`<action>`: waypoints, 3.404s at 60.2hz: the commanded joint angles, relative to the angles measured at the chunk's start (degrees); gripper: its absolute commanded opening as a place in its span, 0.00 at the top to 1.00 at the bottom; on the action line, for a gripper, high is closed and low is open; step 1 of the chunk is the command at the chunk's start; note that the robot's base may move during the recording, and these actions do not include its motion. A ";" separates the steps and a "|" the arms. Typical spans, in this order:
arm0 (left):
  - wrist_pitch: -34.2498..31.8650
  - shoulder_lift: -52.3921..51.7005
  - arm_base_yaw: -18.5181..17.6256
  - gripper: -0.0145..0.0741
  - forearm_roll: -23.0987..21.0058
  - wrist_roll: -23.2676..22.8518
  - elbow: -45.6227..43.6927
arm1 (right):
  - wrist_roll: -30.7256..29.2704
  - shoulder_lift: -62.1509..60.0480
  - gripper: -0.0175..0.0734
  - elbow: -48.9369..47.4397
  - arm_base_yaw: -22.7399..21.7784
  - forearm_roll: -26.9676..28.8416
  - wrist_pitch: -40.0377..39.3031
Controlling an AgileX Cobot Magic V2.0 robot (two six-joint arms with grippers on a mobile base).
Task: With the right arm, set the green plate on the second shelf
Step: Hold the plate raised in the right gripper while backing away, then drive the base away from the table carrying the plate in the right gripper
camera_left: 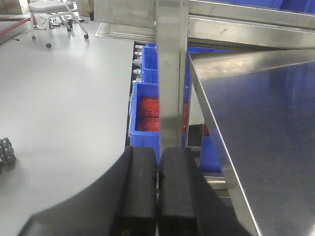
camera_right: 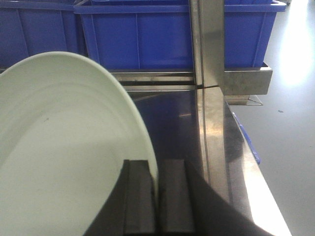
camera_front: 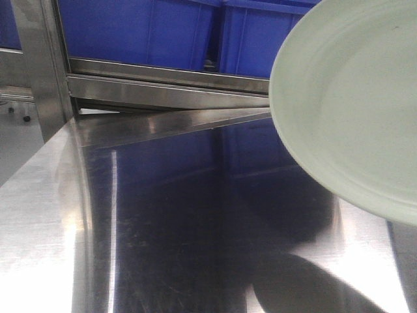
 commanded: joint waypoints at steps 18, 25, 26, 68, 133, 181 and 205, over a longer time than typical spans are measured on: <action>-4.56 -1.22 -0.16 0.70 -0.14 0.00 2.29 | -0.06 0.13 0.75 -1.96 -0.33 -0.06 -6.57; -4.56 -1.22 -0.16 0.70 -0.14 0.00 2.29 | -0.06 0.13 0.75 -1.96 -0.33 -0.06 -6.57; -4.56 -1.22 -0.16 0.70 -0.14 0.00 2.29 | -0.06 0.13 0.75 -1.96 -0.33 -0.06 -6.57; -4.56 -1.22 -0.16 0.70 -0.14 0.00 2.29 | -0.06 0.13 0.75 -1.96 -0.33 -0.06 -6.57; -4.56 -1.22 -0.16 0.70 -0.14 0.00 2.29 | -0.06 0.13 0.75 -1.96 -0.33 -0.06 -6.57; -4.56 -1.22 -0.16 0.70 -0.14 0.00 2.29 | -0.06 0.31 0.75 -1.96 -0.33 -0.06 -6.57; -4.56 -1.22 -0.16 0.70 -0.14 0.00 2.29 | -0.06 0.31 0.75 -1.96 -0.33 -0.06 -6.57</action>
